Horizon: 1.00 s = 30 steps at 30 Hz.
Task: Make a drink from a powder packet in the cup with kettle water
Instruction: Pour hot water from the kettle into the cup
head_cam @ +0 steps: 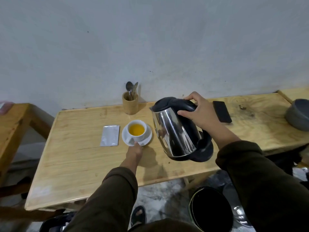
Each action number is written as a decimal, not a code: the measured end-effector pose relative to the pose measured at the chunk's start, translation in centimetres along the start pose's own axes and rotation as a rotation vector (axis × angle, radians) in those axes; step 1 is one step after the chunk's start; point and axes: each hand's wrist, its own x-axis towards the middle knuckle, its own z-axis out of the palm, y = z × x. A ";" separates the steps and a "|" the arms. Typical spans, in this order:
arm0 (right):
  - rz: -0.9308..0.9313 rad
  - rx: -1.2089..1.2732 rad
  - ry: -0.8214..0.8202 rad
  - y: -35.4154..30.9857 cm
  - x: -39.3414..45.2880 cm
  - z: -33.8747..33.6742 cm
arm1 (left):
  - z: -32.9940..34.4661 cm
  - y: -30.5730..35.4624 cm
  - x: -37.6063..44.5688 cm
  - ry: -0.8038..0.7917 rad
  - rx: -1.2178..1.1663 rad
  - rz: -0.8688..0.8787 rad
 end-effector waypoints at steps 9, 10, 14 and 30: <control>0.129 0.207 0.331 5.1 -3.4 -2.1 | 5.8 -0.9 -2.8 -0.056 0.587 0.090; 0.143 0.224 0.351 5.8 -3.7 -2.1 | 6.4 -0.9 -3.5 -0.055 0.648 0.077; 0.180 0.275 0.406 8.2 -4.5 -2.0 | 8.6 -1.7 -3.9 -0.060 0.786 0.053; 0.149 0.321 0.393 14.3 -8.2 -1.6 | 9.8 -1.8 -3.0 -0.078 1.009 0.070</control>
